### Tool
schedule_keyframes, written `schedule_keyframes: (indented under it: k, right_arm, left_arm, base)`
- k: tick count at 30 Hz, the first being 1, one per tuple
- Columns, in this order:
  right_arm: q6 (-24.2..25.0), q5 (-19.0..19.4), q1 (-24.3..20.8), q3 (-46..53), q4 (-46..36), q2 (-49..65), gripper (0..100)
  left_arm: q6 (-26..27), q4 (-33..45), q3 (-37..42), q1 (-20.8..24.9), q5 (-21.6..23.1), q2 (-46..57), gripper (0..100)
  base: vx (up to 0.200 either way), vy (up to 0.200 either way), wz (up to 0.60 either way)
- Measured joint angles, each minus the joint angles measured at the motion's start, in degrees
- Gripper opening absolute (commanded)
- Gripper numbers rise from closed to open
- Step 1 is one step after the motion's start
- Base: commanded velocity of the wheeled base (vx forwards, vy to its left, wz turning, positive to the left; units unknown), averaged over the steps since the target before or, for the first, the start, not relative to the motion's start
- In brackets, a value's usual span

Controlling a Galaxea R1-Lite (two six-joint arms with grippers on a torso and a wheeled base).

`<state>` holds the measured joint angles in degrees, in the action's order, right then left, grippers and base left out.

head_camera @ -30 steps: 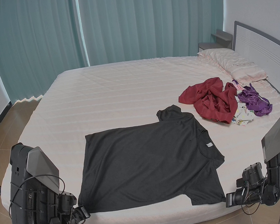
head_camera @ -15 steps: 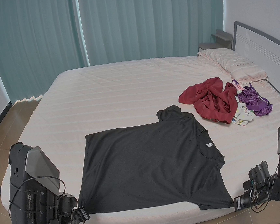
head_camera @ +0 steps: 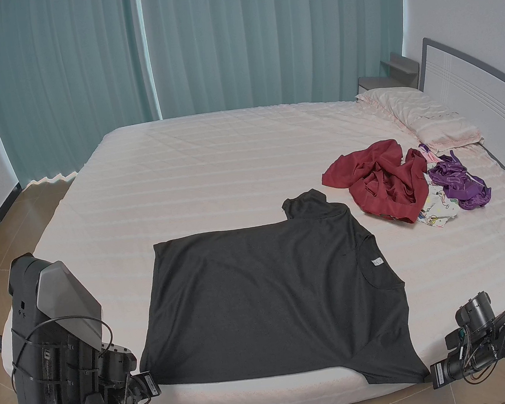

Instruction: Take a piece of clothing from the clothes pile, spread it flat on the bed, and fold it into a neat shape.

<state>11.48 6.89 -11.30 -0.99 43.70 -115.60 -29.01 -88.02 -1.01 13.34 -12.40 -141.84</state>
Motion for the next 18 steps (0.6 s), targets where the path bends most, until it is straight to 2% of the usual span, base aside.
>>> schedule_keyframes:
  k: [12,18]
  right_arm:
    - [-0.8,0.1,0.0,0.0,-3.6,3.4,0]
    - [-2.5,0.0,0.1,0.0,-7.3,4.3,0]
  left_arm:
    - [1.1,17.5,0.0,1.0,1.5,9.9,0]
    - [2.1,22.7,0.0,2.0,1.3,13.0,0]
  base:
    - [0.0,0.0,0.0]
    - [0.0,0.0,0.0]
